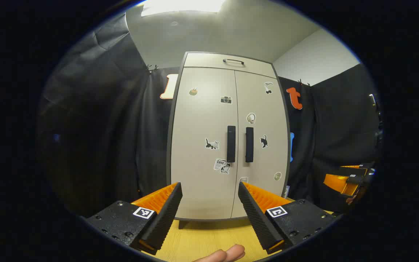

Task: Open the right door of the double-door shoe cabinet with the right hand, and open the left door with the left hand.

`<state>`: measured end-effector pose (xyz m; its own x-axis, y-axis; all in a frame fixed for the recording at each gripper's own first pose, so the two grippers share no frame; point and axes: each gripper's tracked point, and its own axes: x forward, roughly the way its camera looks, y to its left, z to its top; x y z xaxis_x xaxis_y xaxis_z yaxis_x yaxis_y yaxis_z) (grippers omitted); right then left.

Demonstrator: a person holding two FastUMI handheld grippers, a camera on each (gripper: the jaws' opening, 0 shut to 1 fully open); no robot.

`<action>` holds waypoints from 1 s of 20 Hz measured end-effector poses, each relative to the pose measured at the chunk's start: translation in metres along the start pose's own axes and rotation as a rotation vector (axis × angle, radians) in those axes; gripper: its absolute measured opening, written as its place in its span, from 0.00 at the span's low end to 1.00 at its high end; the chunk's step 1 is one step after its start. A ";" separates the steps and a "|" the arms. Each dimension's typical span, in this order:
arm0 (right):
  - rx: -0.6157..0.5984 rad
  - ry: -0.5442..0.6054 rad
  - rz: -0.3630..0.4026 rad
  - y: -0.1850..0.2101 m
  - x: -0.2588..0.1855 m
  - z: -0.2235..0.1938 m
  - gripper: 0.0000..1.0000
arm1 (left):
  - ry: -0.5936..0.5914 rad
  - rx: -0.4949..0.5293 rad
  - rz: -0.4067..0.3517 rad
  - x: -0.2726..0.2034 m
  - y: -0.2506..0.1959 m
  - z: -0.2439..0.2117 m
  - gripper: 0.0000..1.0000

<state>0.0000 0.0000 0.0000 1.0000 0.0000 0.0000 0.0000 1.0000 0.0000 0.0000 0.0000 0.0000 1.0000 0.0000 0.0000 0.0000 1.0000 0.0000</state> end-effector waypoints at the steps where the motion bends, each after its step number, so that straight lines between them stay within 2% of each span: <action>1: -0.001 0.003 -0.003 -0.001 0.002 -0.002 0.98 | -0.002 0.000 -0.003 0.001 0.000 -0.001 0.96; 5: 0.013 0.008 0.004 -0.001 0.015 -0.008 0.98 | -0.007 -0.010 -0.018 0.006 -0.001 -0.004 0.96; 6: 0.014 0.006 0.002 -0.002 0.019 -0.008 0.94 | -0.014 -0.014 -0.019 0.008 -0.001 -0.002 0.96; 7: 0.013 0.003 -0.001 -0.002 0.022 -0.007 0.94 | -0.019 -0.009 -0.018 0.011 0.001 -0.002 0.96; 8: 0.015 0.000 0.001 -0.001 0.026 -0.006 0.98 | -0.024 -0.005 -0.016 0.013 0.002 -0.001 0.96; 9: 0.018 -0.004 0.005 0.001 0.029 -0.003 0.94 | -0.023 -0.003 -0.019 0.016 0.002 -0.001 0.96; 11: 0.015 -0.014 0.007 0.004 0.035 0.004 0.94 | -0.025 0.005 -0.026 0.023 0.002 -0.001 0.96; 12: 0.011 -0.025 0.001 0.004 0.036 0.009 0.98 | -0.024 0.008 -0.020 0.027 0.004 -0.002 0.97; 13: 0.010 -0.034 -0.006 0.004 0.040 0.014 0.98 | -0.019 0.007 -0.018 0.032 0.005 -0.003 0.96; 20: 0.013 -0.010 0.009 0.024 0.070 0.017 0.98 | 0.028 -0.055 -0.028 0.052 0.020 -0.030 0.96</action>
<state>0.0698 0.0237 0.0171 0.9999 0.0087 0.0099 -0.0088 0.9999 0.0130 0.0522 0.0201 -0.0296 0.9992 -0.0291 -0.0276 0.0275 0.9981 -0.0553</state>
